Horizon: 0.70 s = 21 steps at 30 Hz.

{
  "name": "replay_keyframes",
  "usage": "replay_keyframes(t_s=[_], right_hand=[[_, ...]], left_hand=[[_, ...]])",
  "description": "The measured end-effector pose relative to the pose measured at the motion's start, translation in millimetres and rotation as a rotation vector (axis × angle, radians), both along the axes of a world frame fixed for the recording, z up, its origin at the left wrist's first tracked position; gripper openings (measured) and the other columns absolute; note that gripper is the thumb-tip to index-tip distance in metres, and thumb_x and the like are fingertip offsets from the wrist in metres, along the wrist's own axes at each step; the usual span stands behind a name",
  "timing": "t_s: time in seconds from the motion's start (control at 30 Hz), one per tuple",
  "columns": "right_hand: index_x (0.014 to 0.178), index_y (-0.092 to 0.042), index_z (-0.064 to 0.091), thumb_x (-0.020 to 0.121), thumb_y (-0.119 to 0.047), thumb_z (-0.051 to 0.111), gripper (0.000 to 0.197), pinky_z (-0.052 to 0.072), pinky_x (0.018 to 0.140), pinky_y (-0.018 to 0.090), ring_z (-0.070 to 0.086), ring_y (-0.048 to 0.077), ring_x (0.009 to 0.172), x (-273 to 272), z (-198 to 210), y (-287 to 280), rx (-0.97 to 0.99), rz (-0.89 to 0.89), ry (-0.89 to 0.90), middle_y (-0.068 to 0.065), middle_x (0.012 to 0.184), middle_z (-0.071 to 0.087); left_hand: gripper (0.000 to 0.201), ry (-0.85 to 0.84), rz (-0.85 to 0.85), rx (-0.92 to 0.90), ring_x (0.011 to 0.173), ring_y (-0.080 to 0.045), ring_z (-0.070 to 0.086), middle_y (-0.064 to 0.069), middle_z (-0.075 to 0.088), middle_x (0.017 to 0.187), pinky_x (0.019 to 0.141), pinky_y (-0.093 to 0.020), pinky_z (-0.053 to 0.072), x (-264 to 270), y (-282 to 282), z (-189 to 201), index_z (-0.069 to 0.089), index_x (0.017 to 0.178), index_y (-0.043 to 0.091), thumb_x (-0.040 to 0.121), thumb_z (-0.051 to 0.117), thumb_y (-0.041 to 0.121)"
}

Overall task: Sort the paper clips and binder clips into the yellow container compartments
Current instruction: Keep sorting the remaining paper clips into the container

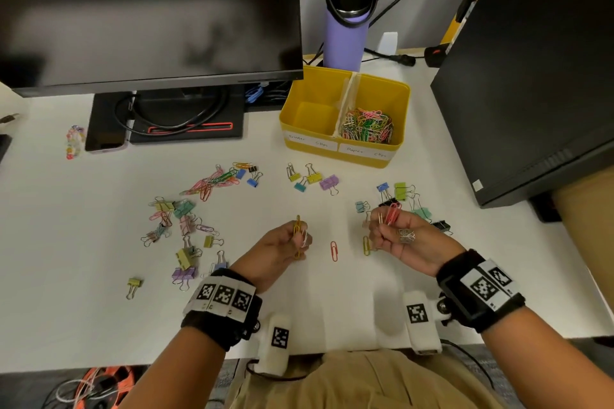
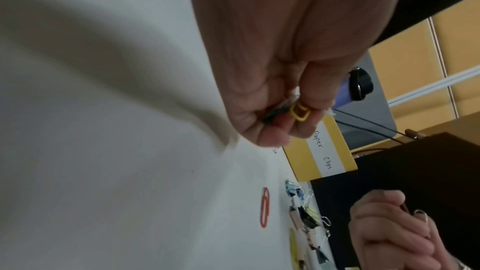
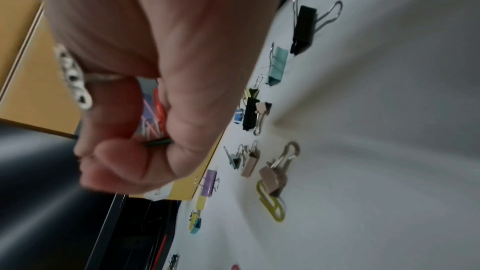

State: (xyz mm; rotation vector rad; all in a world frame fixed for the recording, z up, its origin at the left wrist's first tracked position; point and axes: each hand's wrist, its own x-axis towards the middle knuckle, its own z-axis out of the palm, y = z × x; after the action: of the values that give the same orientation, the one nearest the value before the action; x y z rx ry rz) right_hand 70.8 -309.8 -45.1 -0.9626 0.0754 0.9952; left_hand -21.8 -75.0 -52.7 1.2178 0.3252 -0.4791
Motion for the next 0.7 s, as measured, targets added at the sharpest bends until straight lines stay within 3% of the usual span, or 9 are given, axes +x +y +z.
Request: replay_keyframes(t_s=[0.1,0.23,0.37,0.43,0.47,0.53,0.57,0.63,0.7], right_hand=[[0.088,-0.012,0.067,0.054,-0.018,0.087,0.040,0.055,0.066,0.025,0.062,0.015,0.065,2,5,-4,0.096,0.002,0.009,0.002,0.070,0.063],[0.077,-0.011,0.060,0.056,-0.030,0.085,0.038,0.051,0.054,0.022,0.057,0.015,0.060,8,11,-7,0.116,-0.040,0.065,0.003,0.067,0.059],[0.064,-0.018,0.046,0.061,-0.048,0.075,0.042,0.030,0.036,0.015,0.038,0.007,0.043,11,11,-2,-0.266,-0.077,-0.007,-0.005,0.054,0.045],[0.062,-0.018,0.042,0.067,-0.043,0.069,0.037,0.021,0.034,0.014,0.026,0.006,0.040,9,13,4,-0.466,-0.021,-0.115,-0.007,0.050,0.035],[0.064,-0.016,0.044,0.071,-0.038,0.069,0.034,0.022,0.035,0.013,0.027,0.005,0.039,7,14,7,-0.539,0.036,-0.202,-0.009,0.046,0.037],[0.069,-0.005,0.053,0.076,-0.029,0.071,0.032,0.035,0.045,0.011,0.042,0.002,0.043,5,13,10,-0.667,0.155,-0.439,-0.009,0.046,0.050],[0.071,-0.002,0.058,0.073,-0.028,0.074,0.030,0.041,0.055,0.014,0.048,0.004,0.051,5,12,11,-0.724,0.205,-0.575,-0.003,0.055,0.057],[0.076,-0.011,0.067,0.069,-0.027,0.079,0.021,0.043,0.067,0.025,0.051,0.007,0.062,6,8,9,-0.858,0.337,-0.838,0.003,0.071,0.063],[0.087,-0.020,0.069,0.076,-0.020,0.071,0.011,0.045,0.069,0.026,0.058,0.004,0.070,6,7,9,-1.015,0.559,-1.085,-0.002,0.080,0.068]], left_hand=[[0.022,-0.001,-0.040,-0.139,0.068,-0.002,0.053,0.013,0.054,0.067,0.074,-0.019,0.045,-1,-2,-3,0.050,0.096,0.018,0.079,0.059,0.028],[0.050,0.099,-0.027,-0.343,0.070,-0.010,0.059,0.004,0.058,0.072,0.066,-0.020,0.051,4,-8,-1,0.062,0.097,0.014,0.057,0.085,0.033],[0.036,0.206,0.025,-0.378,0.060,-0.011,0.055,0.000,0.060,0.074,0.052,-0.017,0.043,12,-11,8,0.065,0.083,0.013,0.052,0.079,0.025],[0.027,0.221,0.021,-0.147,0.052,-0.006,0.046,0.003,0.055,0.070,0.043,-0.013,0.032,16,-16,16,0.056,0.073,0.016,0.056,0.070,0.033],[0.030,0.203,-0.005,0.042,0.050,-0.005,0.041,0.003,0.050,0.067,0.042,-0.012,0.028,18,-20,19,0.050,0.067,0.017,0.061,0.070,0.039],[0.045,0.102,-0.067,0.461,0.053,-0.008,0.035,0.003,0.039,0.060,0.046,-0.012,0.029,22,-27,20,0.039,0.057,0.017,0.075,0.068,0.047],[0.050,0.032,-0.098,0.666,0.054,-0.010,0.035,0.003,0.036,0.056,0.050,-0.014,0.030,23,-30,19,0.036,0.054,0.017,0.076,0.066,0.049],[0.054,-0.062,-0.209,1.022,0.054,-0.010,0.038,0.005,0.037,0.052,0.053,-0.019,0.028,25,-36,20,0.035,0.051,0.018,0.073,0.065,0.056],[0.048,-0.087,-0.321,1.221,0.064,-0.011,0.050,0.007,0.046,0.058,0.056,-0.021,0.033,25,-42,19,0.042,0.055,0.021,0.074,0.060,0.061]])
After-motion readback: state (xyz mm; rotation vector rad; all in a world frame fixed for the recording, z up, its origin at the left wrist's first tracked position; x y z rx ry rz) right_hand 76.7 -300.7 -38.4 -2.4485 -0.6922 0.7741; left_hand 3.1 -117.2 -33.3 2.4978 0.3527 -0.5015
